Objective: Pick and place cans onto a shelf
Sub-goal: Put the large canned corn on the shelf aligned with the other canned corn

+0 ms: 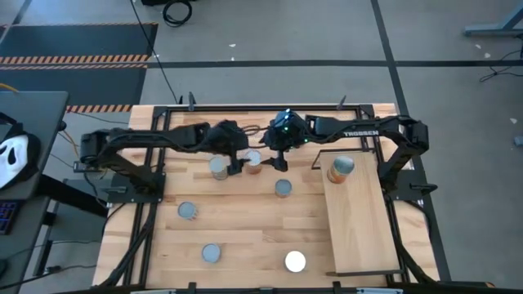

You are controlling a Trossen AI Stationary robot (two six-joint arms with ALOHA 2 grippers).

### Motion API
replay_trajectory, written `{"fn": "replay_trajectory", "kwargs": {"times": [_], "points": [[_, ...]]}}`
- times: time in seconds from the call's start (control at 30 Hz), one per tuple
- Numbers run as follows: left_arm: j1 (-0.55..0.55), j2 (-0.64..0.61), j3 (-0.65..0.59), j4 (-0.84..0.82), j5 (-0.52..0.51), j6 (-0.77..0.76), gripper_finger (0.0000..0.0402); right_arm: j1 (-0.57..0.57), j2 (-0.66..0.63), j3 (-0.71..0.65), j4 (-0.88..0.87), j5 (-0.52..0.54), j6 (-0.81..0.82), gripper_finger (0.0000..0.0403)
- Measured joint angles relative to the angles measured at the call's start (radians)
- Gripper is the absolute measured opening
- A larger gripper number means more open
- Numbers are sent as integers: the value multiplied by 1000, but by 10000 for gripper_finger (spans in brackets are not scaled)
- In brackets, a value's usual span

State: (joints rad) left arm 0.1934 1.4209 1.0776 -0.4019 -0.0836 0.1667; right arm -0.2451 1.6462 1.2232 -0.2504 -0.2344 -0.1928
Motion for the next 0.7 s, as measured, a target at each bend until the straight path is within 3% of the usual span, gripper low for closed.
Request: {"fn": "replay_trajectory", "kwargs": {"times": [0.23, 0.37, 0.5, 0.7], "points": [[2, -289, -30, -197, -24, -169, 347, -1, -7, 22, 104, -69, 276, 398], [-25, -429, -86, -273, 19, -309, 346, 46, 2, 60, 118, 33, 221, 398], [-59, -518, -157, -313, 48, -375, 346, 67, 73, 66, 123, 57, 195, 398], [-79, -517, -214, -491, 59, -485, 346, 76, 160, 66, 177, 114, 132, 398]]}}
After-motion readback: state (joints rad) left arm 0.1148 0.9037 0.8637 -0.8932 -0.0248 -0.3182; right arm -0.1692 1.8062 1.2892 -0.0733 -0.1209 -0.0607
